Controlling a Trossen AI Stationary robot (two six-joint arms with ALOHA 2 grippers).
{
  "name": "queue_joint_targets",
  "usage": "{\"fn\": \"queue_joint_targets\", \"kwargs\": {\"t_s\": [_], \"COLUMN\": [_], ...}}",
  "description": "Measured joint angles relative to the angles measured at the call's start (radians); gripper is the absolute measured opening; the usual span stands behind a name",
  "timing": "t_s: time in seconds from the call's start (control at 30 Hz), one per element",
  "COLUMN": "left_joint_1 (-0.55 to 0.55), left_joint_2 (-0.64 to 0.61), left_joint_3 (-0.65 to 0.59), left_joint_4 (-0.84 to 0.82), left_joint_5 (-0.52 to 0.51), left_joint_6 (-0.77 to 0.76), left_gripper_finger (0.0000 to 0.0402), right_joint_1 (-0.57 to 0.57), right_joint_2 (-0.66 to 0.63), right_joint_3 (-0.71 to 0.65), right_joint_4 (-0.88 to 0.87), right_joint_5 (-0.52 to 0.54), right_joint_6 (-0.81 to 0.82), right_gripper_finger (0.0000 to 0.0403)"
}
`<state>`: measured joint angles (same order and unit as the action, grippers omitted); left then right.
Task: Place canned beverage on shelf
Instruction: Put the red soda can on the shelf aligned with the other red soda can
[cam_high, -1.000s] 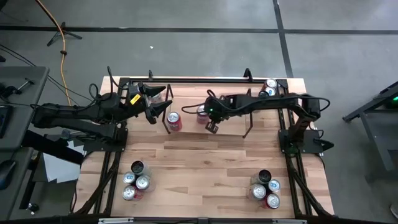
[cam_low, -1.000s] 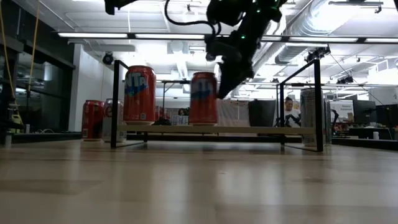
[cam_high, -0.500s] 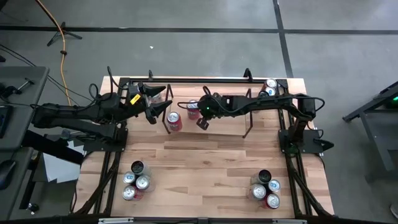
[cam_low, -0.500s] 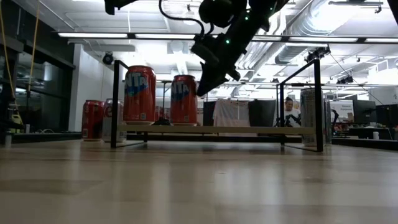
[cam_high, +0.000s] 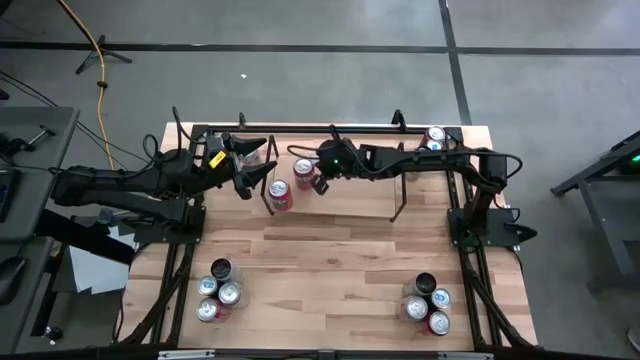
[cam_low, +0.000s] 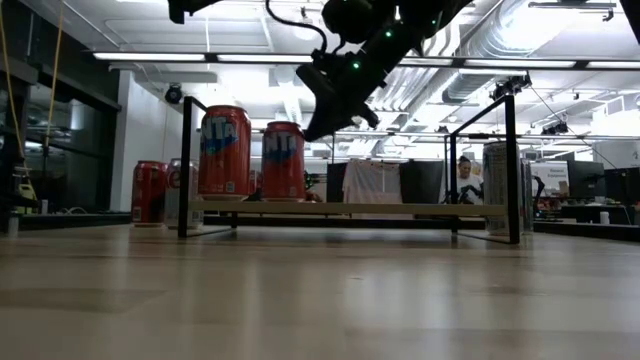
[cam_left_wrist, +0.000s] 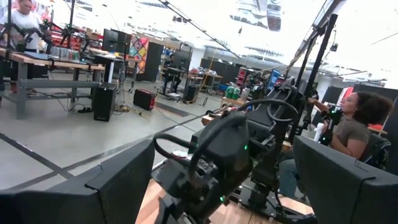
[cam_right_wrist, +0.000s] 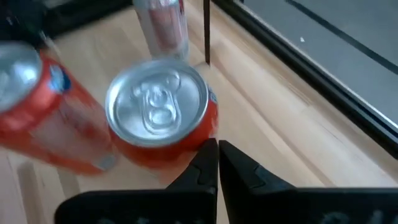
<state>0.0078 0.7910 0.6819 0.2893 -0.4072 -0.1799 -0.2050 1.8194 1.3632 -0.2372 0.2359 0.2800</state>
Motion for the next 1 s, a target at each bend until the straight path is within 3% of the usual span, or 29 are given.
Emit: {"fn": "queue_joint_targets", "kwargs": {"t_s": [0.47, 1.0], "left_joint_1": [0.000, 0.000], "left_joint_2": [0.000, -0.039], "left_joint_3": [0.000, 0.000], "left_joint_4": [0.006, 0.007], "left_joint_5": [0.000, -0.001], "left_joint_6": [0.000, 0.001], "left_gripper_finger": [0.0337, 0.0337], "right_joint_1": [-0.003, -0.011], "right_joint_2": [0.098, 0.101], "right_joint_3": [0.000, 0.001], "right_joint_4": [0.185, 0.310], "right_joint_5": [-0.057, -0.087], "right_joint_6": [0.082, 0.159], "right_gripper_finger": [0.0000, 0.0000]}}
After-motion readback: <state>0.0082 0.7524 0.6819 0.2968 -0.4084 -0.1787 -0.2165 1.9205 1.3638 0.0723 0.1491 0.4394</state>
